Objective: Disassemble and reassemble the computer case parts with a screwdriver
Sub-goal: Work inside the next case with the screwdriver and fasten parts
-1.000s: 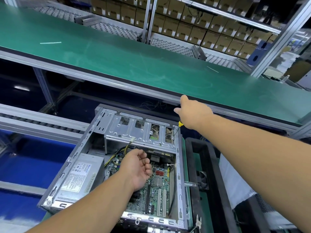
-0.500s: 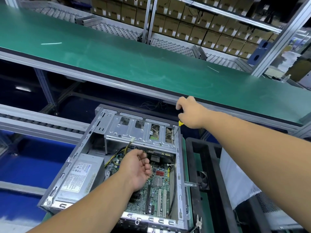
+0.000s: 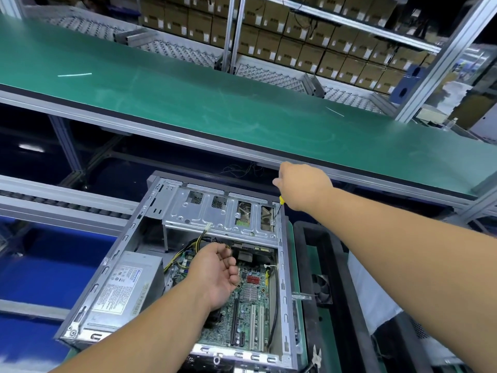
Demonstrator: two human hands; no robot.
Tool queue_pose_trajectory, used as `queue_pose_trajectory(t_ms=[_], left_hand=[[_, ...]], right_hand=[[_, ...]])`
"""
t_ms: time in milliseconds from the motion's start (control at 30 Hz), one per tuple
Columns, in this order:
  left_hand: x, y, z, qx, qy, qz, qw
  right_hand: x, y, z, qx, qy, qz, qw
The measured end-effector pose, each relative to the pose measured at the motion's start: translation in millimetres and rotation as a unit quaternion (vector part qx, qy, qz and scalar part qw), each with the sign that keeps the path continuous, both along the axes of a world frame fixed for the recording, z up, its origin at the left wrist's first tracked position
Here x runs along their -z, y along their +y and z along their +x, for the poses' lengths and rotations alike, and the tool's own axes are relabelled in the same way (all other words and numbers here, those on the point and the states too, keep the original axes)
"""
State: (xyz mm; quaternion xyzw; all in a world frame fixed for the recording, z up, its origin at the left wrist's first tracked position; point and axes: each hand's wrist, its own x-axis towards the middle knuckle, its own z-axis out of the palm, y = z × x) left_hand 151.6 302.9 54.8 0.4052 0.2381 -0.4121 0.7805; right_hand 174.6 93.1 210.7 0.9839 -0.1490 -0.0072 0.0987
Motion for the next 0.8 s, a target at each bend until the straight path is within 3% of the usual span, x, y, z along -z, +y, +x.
queue_pose_trajectory(t_ms=[67, 233, 433, 500, 633, 800], left_hand=[[-0.4, 0.3, 0.1, 0.001, 0.001, -0.001, 1.0], [-2.1, 0.9, -0.9, 0.003, -0.001, 0.0, 1.0], [-5.1, 0.8, -1.7, 0.005, -0.003, 0.0, 1.0], [-4.8, 1.4, -2.1, 0.006, -0.003, 0.0, 1.0], [-5.1, 1.2, -1.9, 0.005, -0.002, 0.001, 1.0], [-6.2, 1.5, -2.0, 0.003, 0.002, 0.002, 1.0]], right_hand=[[2.5, -2.7, 0.0, 0.025, -0.002, -0.032, 0.999], [0.2, -8.4, 0.8, -0.033, 0.012, 0.148, 0.988], [11.6, -5.1, -3.8, 0.034, -0.061, 0.008, 0.997], [8.8, -4.1, -4.2, 0.021, -0.061, 0.032, 0.997], [1.9, 2.0, -4.6, -0.064, -0.012, 0.196, 0.978], [10.4, 3.4, 1.2, 0.01, -0.106, 0.154, 0.982]])
